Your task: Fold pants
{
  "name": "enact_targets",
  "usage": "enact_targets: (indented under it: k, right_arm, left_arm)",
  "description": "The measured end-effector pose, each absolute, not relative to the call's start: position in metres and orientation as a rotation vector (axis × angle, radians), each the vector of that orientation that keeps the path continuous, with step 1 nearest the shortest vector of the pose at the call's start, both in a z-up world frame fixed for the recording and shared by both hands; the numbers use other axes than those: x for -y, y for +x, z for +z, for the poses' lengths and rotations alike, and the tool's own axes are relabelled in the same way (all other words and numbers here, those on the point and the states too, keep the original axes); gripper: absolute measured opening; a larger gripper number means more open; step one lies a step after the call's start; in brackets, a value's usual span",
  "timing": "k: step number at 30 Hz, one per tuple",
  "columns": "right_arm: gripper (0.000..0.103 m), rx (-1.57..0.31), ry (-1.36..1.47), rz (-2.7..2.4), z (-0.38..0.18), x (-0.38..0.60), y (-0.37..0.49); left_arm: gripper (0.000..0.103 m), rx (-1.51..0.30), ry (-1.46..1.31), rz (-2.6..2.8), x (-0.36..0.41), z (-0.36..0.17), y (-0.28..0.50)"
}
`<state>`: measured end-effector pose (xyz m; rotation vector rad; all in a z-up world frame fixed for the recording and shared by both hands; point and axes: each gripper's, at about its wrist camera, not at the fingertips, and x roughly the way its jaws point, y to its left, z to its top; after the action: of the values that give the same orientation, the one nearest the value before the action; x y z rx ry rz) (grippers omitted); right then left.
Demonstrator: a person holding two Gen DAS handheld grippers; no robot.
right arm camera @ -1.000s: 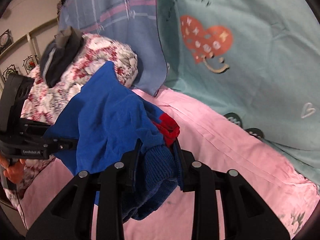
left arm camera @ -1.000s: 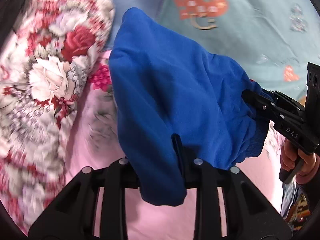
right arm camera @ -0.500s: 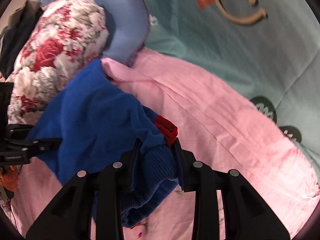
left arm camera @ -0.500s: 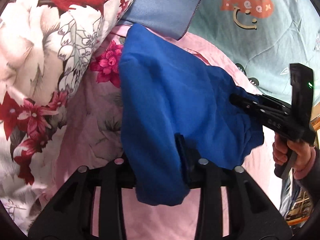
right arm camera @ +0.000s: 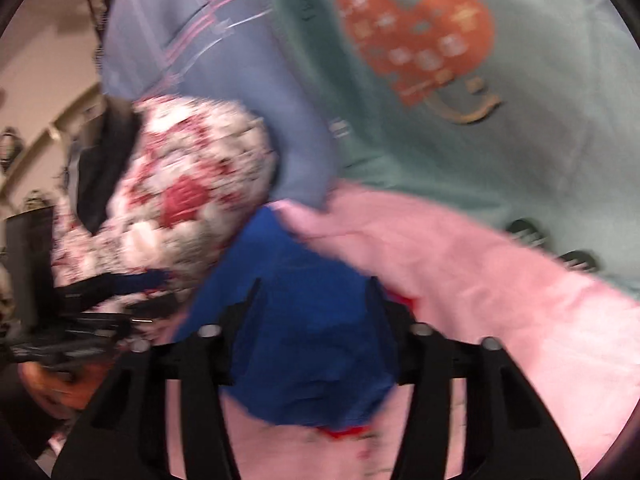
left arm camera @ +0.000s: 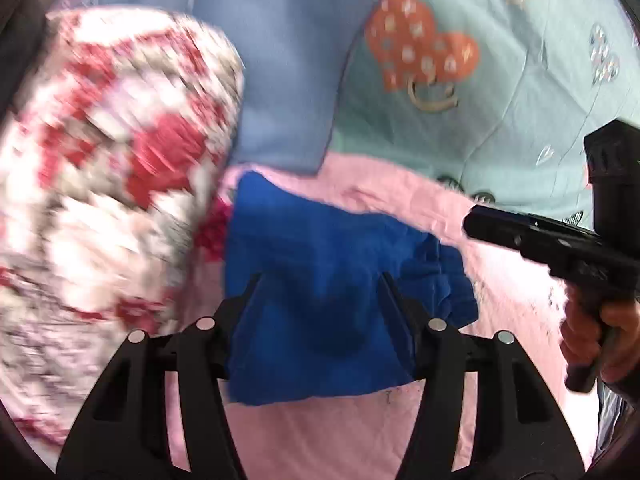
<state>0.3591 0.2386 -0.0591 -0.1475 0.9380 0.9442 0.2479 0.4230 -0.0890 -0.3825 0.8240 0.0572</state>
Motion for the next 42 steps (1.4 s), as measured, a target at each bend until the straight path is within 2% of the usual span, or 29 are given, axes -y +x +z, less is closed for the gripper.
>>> enact_targets:
  k: [1,3,6,10,12,16,18,21,22,23,24,26,29,33,36,38,39,40,42]
  right_arm:
    - [0.023,-0.971,-0.17,0.944,-0.071,-0.242,0.357]
    - [0.021,-1.033,-0.238,0.89,-0.102,-0.243,0.357]
    - [0.013,-1.065,-0.277,0.865,-0.129,-0.23,0.355]
    - [0.013,-1.079,-0.213,0.872,-0.13,-0.218,0.357]
    - [0.016,-1.095,-0.219,0.864,-0.119,-0.222,0.358]
    - [0.023,-1.015,-0.081,0.928,-0.082,-0.235,0.372]
    - [0.023,-1.055,-0.024,0.966,-0.086,-0.25,0.388]
    - [0.023,-1.157,-0.039,0.891,-0.123,-0.264,0.417]
    - [0.022,-1.178,-0.048,0.864,-0.132,-0.258,0.423]
    - [0.013,-1.195,-0.047,0.852,-0.143,-0.257,0.43]
    - [0.0,-1.195,-0.034,0.854,-0.15,-0.253,0.435]
    - [0.0,-1.213,0.001,0.856,-0.149,-0.249,0.438]
    - [0.01,-1.19,0.054,0.885,-0.125,-0.239,0.426]
    - [0.011,-1.14,0.136,0.928,-0.099,-0.215,0.404]
    - [0.011,-1.173,0.137,0.875,-0.107,-0.199,0.404]
    - [0.009,-1.213,0.128,0.811,-0.13,-0.196,0.41]
    - [0.002,-1.224,0.156,0.813,-0.137,-0.194,0.414]
    - [0.0,-1.229,0.19,0.818,-0.142,-0.19,0.418]
    - [0.0,-1.241,0.201,0.824,-0.145,-0.189,0.421]
  left_arm:
    - [0.056,-0.854,-0.378,0.061,-0.417,-0.099,0.256]
    - [0.054,-0.937,-0.376,0.073,-0.416,-0.129,0.261]
    - [0.056,-0.973,-0.363,0.084,-0.417,-0.155,0.254]
    - [0.058,-0.97,-0.318,0.076,-0.414,-0.156,0.247]
    - [0.055,-0.961,-0.325,0.092,-0.414,-0.141,0.248]
    - [0.061,-0.838,-0.383,0.087,-0.413,-0.106,0.247]
    - [0.061,-0.826,-0.431,0.021,-0.402,-0.105,0.254]
    - [0.061,-0.878,-0.388,-0.016,-0.375,-0.122,0.264]
    - [0.061,-0.907,-0.384,-0.03,-0.366,-0.133,0.268]
    - [0.061,-0.942,-0.365,-0.027,-0.356,-0.147,0.27]
    - [0.061,-0.95,-0.328,-0.01,-0.349,-0.153,0.268]
    - [0.061,-0.934,-0.201,0.016,-0.333,-0.157,0.262]
    - [0.06,-0.923,-0.224,-0.006,-0.333,-0.14,0.259]
    - [0.062,-0.8,-0.298,-0.085,-0.325,-0.103,0.25]
    - [0.064,-0.796,-0.288,-0.153,-0.305,-0.106,0.255]
    - [0.064,-0.877,-0.279,-0.204,-0.287,-0.129,0.265]
    - [0.064,-0.919,-0.273,-0.221,-0.278,-0.141,0.271]
    - [0.064,-0.941,-0.249,-0.207,-0.271,-0.153,0.273]
    - [0.064,-0.935,-0.151,-0.178,-0.258,-0.161,0.27]
